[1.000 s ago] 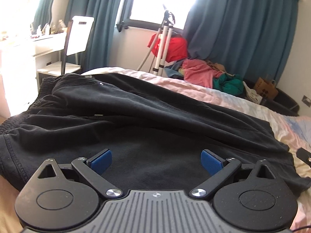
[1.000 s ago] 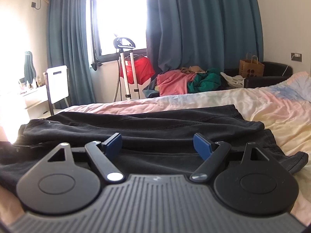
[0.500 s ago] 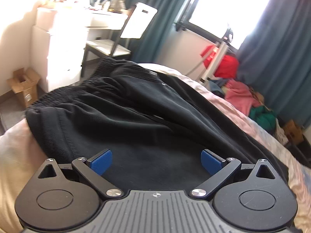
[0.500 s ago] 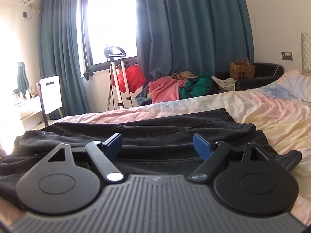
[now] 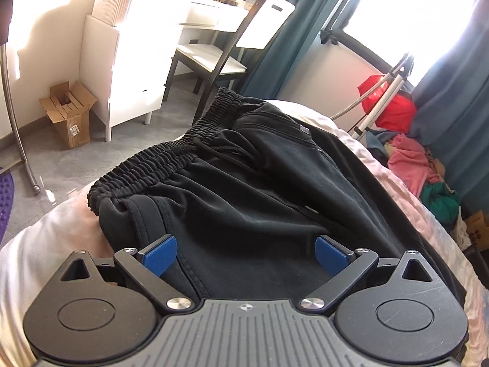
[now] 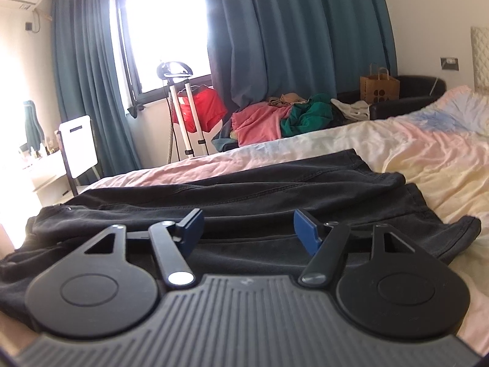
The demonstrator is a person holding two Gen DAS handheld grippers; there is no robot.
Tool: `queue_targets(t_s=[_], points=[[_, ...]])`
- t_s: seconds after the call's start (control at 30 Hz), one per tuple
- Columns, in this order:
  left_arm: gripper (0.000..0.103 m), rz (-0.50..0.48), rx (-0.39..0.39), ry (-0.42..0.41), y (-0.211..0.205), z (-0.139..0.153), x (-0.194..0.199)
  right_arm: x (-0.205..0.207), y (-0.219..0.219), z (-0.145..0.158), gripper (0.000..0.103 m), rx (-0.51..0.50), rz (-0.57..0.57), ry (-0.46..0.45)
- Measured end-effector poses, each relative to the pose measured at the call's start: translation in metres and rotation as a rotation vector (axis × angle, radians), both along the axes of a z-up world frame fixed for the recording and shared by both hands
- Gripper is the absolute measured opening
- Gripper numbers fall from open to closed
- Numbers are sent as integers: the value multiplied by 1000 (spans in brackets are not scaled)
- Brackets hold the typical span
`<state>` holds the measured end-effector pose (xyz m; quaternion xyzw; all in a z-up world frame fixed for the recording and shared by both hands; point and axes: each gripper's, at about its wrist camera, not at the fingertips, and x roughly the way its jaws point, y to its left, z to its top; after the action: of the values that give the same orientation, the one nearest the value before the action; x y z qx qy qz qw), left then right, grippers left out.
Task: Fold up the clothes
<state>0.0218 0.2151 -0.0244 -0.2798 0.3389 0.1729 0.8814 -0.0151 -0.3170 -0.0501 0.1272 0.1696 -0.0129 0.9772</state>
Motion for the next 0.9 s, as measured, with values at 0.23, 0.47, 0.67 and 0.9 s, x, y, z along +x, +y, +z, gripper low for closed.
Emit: queue_targets(t_s=[0.23,0.47,0.67,0.9], points=[[98,54,-132,-26,19,-20,-7,-4,-6,3,54,-4,-79,-26],[98,293,-324,-160,61,-22,-55,-4,-3,4,49,-8,-55,-12],[97,380,-549,-117,85,-54,-69,3,-20,-3,40,103,-64,79],[90,224,-747,-80,79,-87,-48,7,-44,-12,39,259,-88,137]])
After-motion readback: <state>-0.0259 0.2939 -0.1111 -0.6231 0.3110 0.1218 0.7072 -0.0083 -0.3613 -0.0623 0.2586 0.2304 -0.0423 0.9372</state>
